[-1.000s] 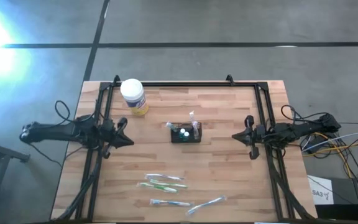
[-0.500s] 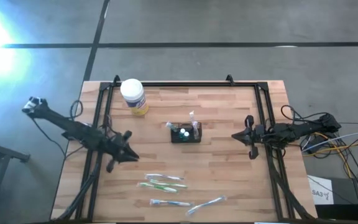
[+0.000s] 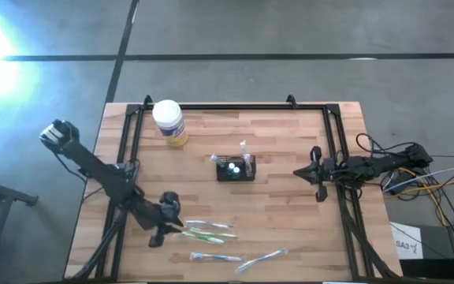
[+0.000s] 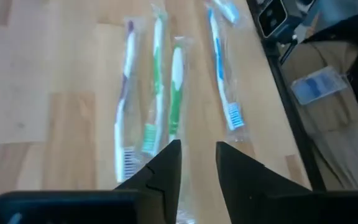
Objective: Pick & Place toothbrushing station
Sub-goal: Put the bottom green toothbrush into the black wire organizer
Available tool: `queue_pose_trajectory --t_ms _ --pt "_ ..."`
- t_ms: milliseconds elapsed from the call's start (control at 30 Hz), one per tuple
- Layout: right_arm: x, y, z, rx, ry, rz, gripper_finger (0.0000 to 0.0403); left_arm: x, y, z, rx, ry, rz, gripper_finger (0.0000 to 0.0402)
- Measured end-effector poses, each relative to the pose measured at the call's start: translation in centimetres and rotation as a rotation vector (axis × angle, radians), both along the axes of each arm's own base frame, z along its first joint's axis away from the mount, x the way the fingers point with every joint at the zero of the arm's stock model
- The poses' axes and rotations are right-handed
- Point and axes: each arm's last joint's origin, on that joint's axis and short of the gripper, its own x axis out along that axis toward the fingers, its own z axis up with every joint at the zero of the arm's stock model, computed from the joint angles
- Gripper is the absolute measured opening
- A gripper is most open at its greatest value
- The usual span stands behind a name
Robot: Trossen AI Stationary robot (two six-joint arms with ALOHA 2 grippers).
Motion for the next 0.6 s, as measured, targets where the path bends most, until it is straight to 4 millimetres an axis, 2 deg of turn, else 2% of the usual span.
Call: queue_pose_trajectory --t_ms 233,367,600 --pt "0.1 0.0 -0.2 0.03 0.022 0.0 0.0009 1.9 -2.4 -0.6 0.045 0.139 0.0 0.0161" --pt "0.2 0.1 -0.3 0.028 0.036 0.0 0.0008 2.4 -3.4 -1.6 0.096 0.207 -0.013 0.0193" --pt "0.3 0.1 -0.4 0.027 0.047 0.002 0.0008 2.9 -3.9 -3.2 0.169 0.281 0.002 0.0209"
